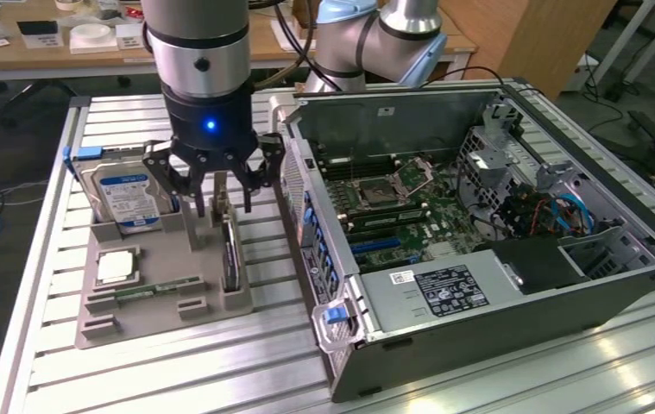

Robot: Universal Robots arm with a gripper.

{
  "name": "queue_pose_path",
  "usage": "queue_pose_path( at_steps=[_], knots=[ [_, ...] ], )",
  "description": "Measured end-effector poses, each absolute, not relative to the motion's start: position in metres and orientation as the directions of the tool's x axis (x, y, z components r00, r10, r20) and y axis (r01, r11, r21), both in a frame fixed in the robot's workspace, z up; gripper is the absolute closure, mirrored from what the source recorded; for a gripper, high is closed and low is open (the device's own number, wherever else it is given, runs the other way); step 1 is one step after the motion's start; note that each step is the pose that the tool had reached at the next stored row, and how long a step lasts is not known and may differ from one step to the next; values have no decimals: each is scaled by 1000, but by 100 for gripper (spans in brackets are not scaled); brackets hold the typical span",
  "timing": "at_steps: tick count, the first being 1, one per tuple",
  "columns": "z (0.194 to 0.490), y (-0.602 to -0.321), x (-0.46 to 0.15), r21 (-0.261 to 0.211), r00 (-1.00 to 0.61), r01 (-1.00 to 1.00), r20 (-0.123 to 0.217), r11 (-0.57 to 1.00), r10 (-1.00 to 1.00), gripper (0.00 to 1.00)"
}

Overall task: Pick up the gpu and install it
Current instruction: 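Pick up the gpu and move the gpu toward the slot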

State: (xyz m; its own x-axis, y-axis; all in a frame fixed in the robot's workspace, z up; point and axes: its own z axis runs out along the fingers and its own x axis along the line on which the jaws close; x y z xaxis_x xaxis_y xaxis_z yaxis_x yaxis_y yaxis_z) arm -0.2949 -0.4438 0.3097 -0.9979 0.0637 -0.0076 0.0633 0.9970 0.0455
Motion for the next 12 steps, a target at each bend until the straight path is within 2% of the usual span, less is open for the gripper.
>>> queue_pose_path(
  at_steps=[12],
  knots=[
    [302,-447,-295,45,-998,63,-4,997,64,41]
  ],
)
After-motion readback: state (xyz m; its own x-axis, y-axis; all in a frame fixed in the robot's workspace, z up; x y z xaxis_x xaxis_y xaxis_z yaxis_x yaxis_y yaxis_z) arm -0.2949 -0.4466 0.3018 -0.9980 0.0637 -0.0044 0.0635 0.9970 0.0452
